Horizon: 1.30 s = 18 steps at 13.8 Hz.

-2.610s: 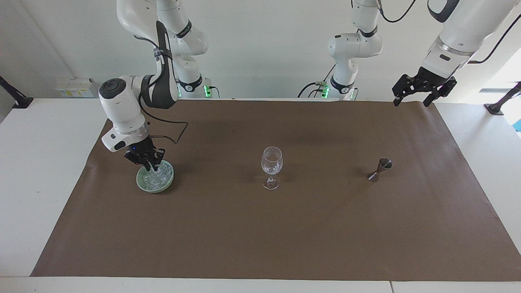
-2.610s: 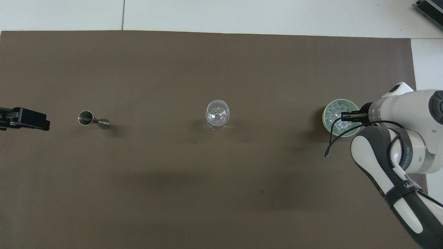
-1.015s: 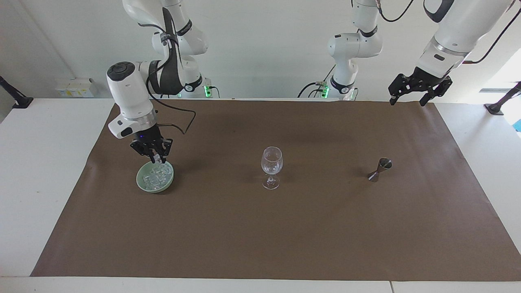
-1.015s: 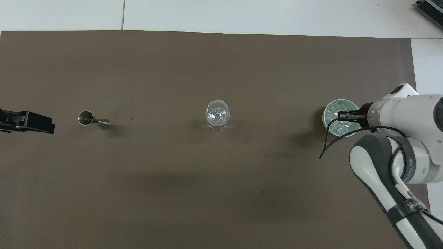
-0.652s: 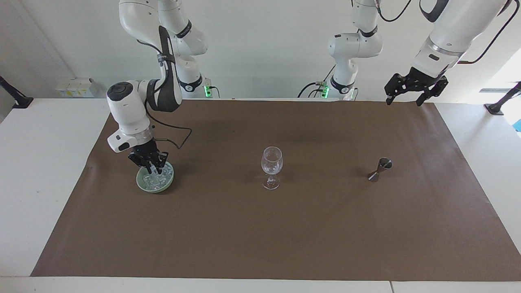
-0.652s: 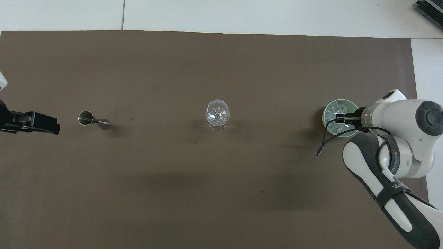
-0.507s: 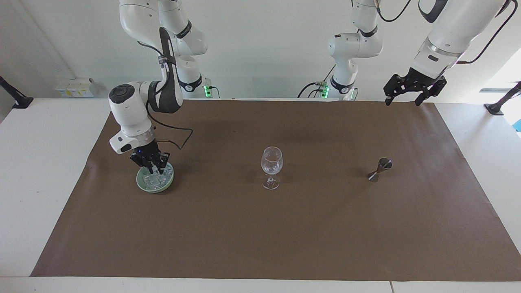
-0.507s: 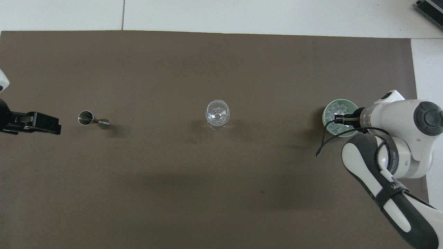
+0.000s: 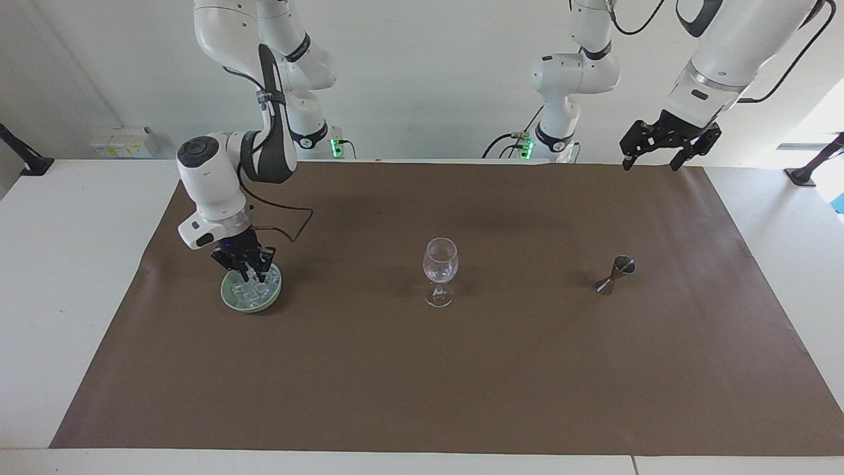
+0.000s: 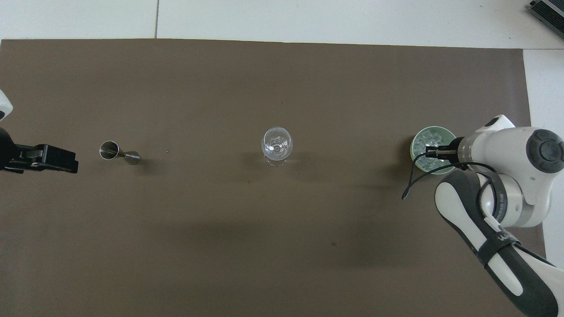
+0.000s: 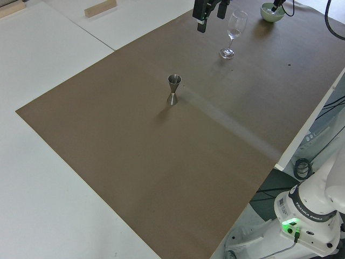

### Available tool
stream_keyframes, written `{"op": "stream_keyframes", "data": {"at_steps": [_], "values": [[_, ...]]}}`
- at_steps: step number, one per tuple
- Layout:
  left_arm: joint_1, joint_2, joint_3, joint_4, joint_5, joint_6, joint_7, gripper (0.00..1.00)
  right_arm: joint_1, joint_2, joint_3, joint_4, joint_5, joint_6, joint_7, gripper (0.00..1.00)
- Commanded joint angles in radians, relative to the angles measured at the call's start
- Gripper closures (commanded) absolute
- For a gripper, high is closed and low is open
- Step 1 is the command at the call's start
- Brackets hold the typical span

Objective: Pour wine and add ice with both arms

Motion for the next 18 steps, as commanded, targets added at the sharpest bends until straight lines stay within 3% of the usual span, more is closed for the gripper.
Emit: {"op": "stream_keyframes", "data": {"at_steps": [1,11,13,14,15,16,17,18], "values": [[-0.016,-0.029,0.014,-0.03,0.007,-0.004,-0.02,0.0,-0.008,-0.021,0.004,-0.028,-0.017,0.013,-0.008,0.63],[-0.004,-0.029,0.016,-0.03,0.007,-0.012,-0.02,0.0,-0.009,-0.026,0.006,-0.017,-0.017,-0.001,-0.011,0.61],[-0.005,-0.029,0.016,-0.03,0.007,-0.014,-0.02,0.0,-0.006,-0.026,0.006,-0.016,-0.016,-0.003,-0.007,0.53],[-0.004,-0.029,0.016,-0.03,0.007,-0.012,-0.02,0.0,-0.006,-0.026,0.006,-0.016,-0.016,-0.003,-0.005,0.41],[-0.004,-0.029,0.016,-0.03,0.007,-0.014,-0.02,0.0,-0.006,-0.026,0.006,-0.016,-0.016,-0.001,-0.005,0.36],[-0.004,-0.029,0.016,-0.03,0.007,-0.012,-0.02,0.0,-0.006,-0.026,0.006,-0.016,-0.014,-0.001,-0.005,0.38],[-0.004,-0.03,0.016,-0.03,0.007,-0.014,-0.02,0.0,-0.006,-0.026,0.006,-0.014,-0.014,-0.003,-0.008,0.51],[-0.004,-0.029,0.016,-0.03,0.007,-0.014,-0.02,0.0,-0.006,-0.026,0.006,-0.014,-0.014,-0.003,-0.011,0.57]]}}
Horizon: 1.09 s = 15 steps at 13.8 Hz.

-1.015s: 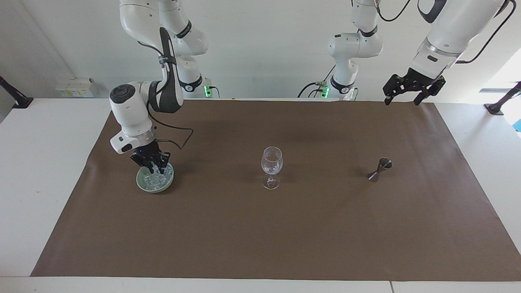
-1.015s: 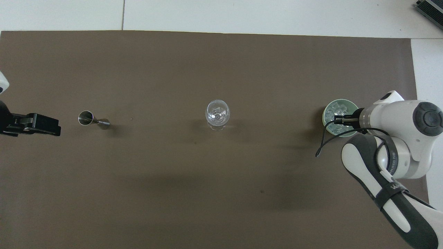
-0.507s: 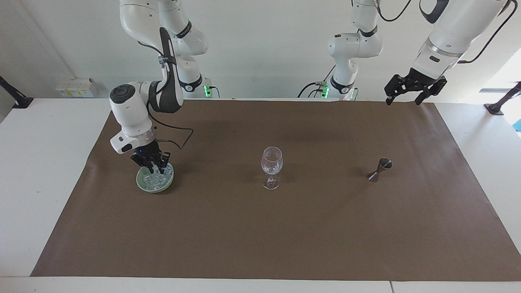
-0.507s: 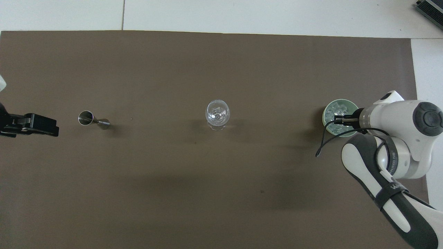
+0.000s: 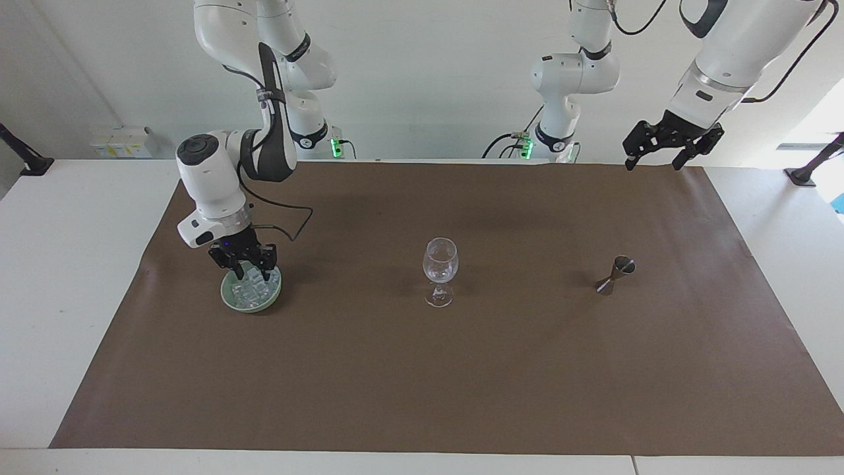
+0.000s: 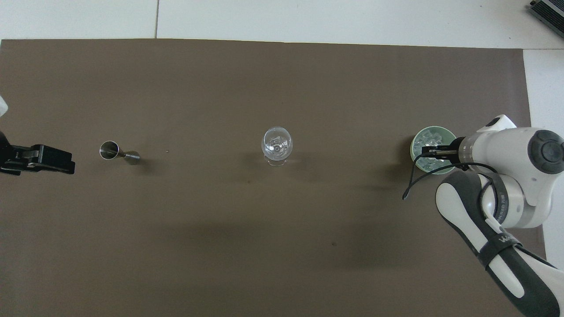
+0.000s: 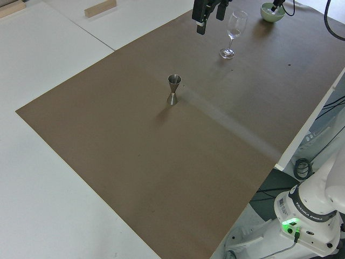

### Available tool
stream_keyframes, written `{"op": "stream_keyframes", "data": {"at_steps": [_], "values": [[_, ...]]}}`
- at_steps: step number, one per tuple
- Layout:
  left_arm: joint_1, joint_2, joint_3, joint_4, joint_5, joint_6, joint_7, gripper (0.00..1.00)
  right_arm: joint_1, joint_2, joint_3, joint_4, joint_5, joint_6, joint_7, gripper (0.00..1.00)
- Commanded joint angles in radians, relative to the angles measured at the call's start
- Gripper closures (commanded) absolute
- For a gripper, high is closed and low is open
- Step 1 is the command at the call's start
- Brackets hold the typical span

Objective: Pour wine and add ice with both arms

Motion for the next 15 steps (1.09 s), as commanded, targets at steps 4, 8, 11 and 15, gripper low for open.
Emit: {"op": "stream_keyframes", "data": {"at_steps": [4,8,11,15], "values": [[-0.004,-0.027,0.004,-0.025,0.008,0.011,-0.004,0.0,-0.005,-0.03,0.007,0.002,-0.012,-0.01,-0.007,0.9],[-0.002,-0.025,0.007,-0.026,0.013,0.05,0.002,0.0,0.006,-0.076,0.007,0.04,0.001,-0.093,-0.001,0.94],[0.001,-0.025,0.012,-0.029,0.016,0.062,0.066,0.0,0.085,-0.103,0.008,0.144,0.018,-0.234,0.082,0.91],[0.032,-0.025,0.012,-0.029,0.016,0.077,0.108,0.0,0.232,-0.076,0.016,0.272,0.02,-0.254,0.298,0.92]]}}
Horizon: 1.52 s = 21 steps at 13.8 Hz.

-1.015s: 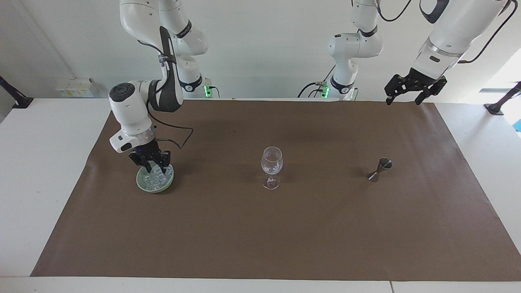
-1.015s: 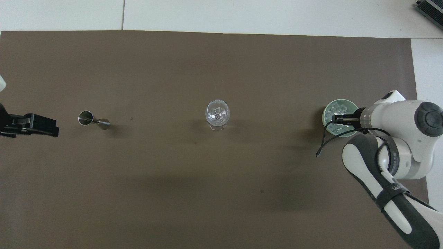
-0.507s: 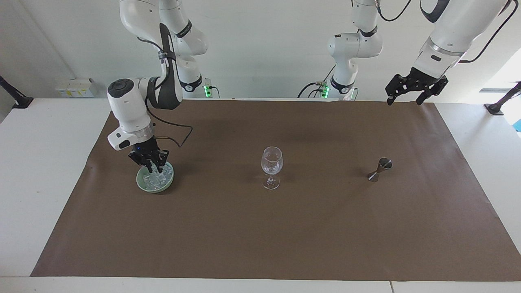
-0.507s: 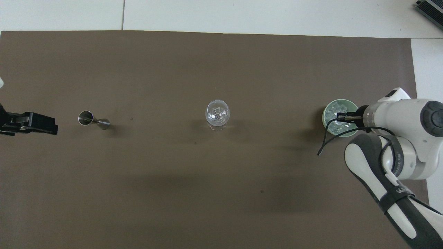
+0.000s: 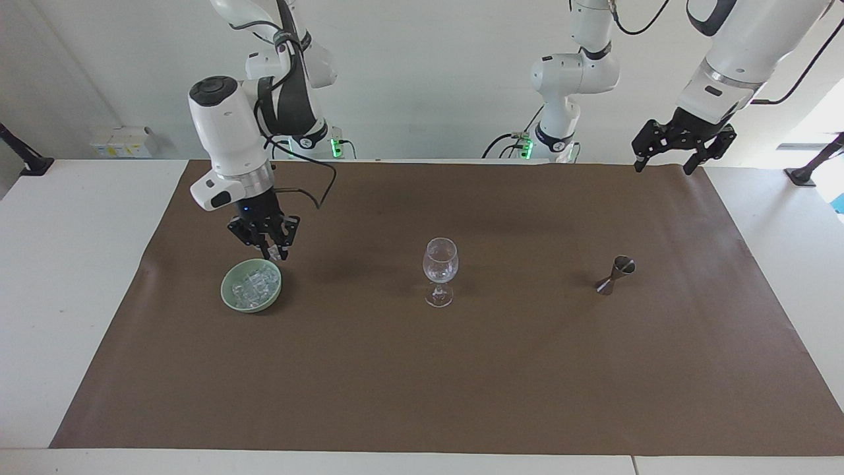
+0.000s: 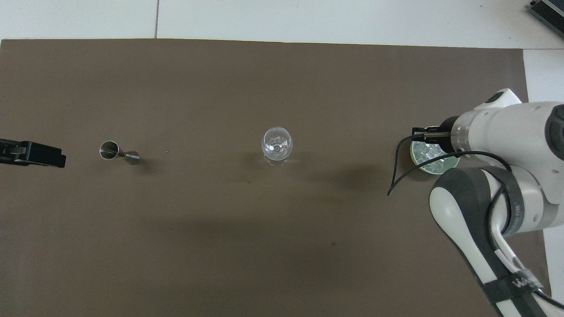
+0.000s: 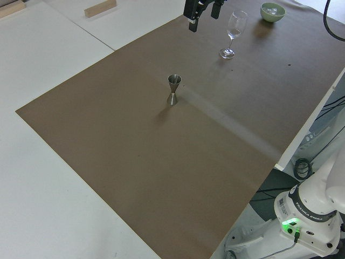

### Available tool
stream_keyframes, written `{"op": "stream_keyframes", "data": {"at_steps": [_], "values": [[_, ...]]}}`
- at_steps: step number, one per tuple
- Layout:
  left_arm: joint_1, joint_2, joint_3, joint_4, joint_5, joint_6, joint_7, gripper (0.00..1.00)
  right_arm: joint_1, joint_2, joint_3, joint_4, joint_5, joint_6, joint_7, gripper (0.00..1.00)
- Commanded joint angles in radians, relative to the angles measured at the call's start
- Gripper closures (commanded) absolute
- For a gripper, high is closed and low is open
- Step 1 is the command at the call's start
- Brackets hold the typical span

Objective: Pour wine and add ice with both arms

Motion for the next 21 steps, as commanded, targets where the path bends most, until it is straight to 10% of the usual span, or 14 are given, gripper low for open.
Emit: {"op": "stream_keyframes", "data": {"at_steps": [1,17,21], "values": [[0.01,-0.023,-0.003,-0.031,0.015,0.023,-0.035,0.0,0.094,0.046,0.006,0.093,0.008,0.001,0.151,0.92],[0.007,-0.023,-0.004,-0.029,0.015,0.009,-0.123,0.0,0.366,0.211,0.059,0.228,0.102,0.228,0.654,0.9],[0.01,-0.023,-0.004,-0.029,0.015,0.009,-0.123,0.0,0.366,0.212,0.059,0.223,0.102,0.231,0.66,0.34]]}}
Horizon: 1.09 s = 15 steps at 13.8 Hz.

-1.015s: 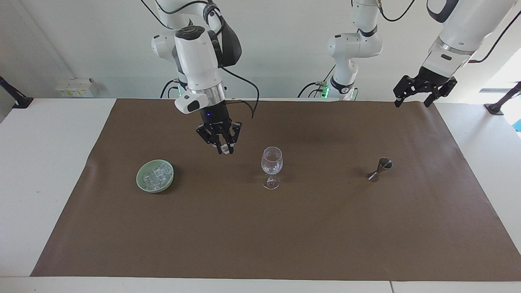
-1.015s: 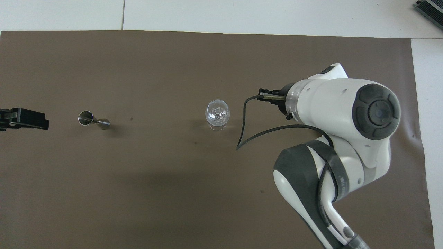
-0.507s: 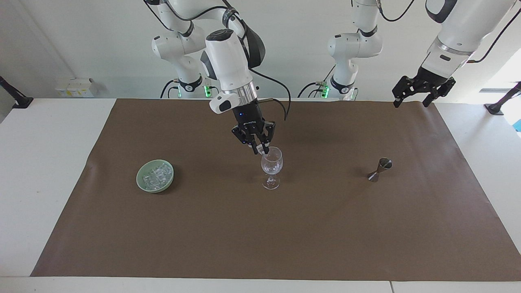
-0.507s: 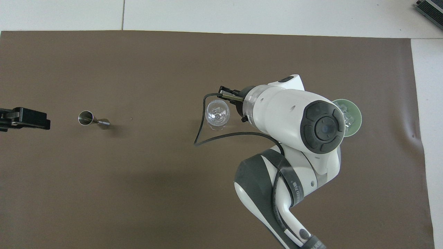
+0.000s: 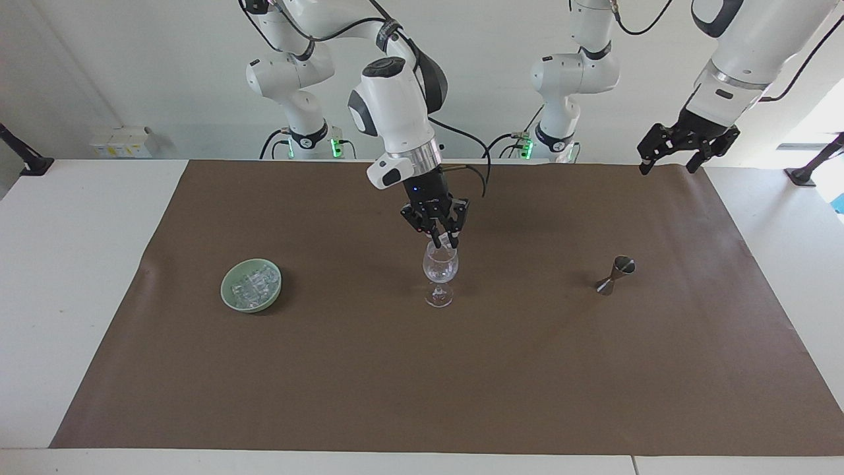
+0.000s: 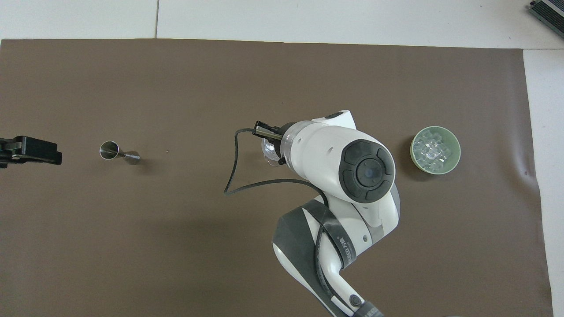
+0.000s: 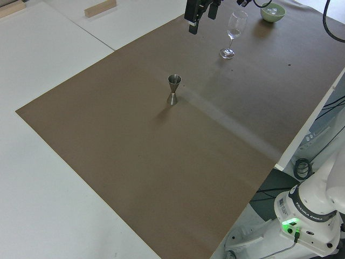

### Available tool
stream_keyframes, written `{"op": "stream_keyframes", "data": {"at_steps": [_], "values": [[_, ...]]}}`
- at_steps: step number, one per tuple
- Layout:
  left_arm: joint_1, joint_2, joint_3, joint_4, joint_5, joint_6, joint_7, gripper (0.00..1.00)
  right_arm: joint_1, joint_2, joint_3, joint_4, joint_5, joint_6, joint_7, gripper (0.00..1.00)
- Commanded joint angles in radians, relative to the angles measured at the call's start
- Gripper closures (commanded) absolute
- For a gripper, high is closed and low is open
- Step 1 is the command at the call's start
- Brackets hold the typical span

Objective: Pour wine and add ice with both arms
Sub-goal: 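Withdraw the right gripper from the glass back toward the green cup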

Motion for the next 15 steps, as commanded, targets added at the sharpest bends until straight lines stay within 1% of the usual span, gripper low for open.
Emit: {"op": "stream_keyframes", "data": {"at_steps": [1,3,4,6,7,8,10,12,14,15], "values": [[0.006,-0.023,-0.005,-0.026,0.015,0.008,-0.013,0.0,-0.006,0.008,0.001,0.013,0.018,0.015,0.009,0.28],[0.006,-0.023,-0.005,-0.026,0.015,0.008,-0.013,0.0,-0.006,0.008,0.001,0.013,0.017,0.011,0.009,0.26],[0.006,-0.023,-0.003,-0.026,0.015,0.008,-0.013,0.0,-0.006,0.008,0.001,0.013,0.017,0.01,0.01,0.19],[0.006,-0.023,-0.005,-0.026,0.015,0.008,-0.013,0.0,-0.01,0.007,-0.001,0.016,0.006,0.004,0.009,0.16],[0.006,-0.023,-0.005,-0.026,0.015,0.008,-0.013,0.0,-0.019,-0.007,-0.001,0.015,0.001,-0.007,0.004,0.08],[0.006,-0.023,-0.005,-0.026,0.015,0.008,-0.013,0.0,-0.03,-0.034,-0.008,0.012,-0.002,-0.046,-0.005,0.01],[0.006,-0.023,-0.003,-0.026,0.015,0.008,-0.013,0.0,-0.084,-0.094,-0.01,0.007,-0.006,-0.158,-0.057,0.0],[0.006,-0.023,-0.005,-0.026,0.015,0.008,-0.013,0.0,-0.174,-0.161,-0.008,0.005,-0.016,-0.253,-0.139,0.0],[0.006,-0.023,-0.003,-0.026,0.015,0.008,-0.013,0.0,-0.251,-0.215,-0.011,0.007,-0.026,-0.374,-0.221,0.0],[0.006,-0.023,-0.003,-0.026,0.015,0.008,-0.013,0.0,-0.294,-0.24,-0.011,0.008,-0.046,-0.428,-0.3,0.0]]}}
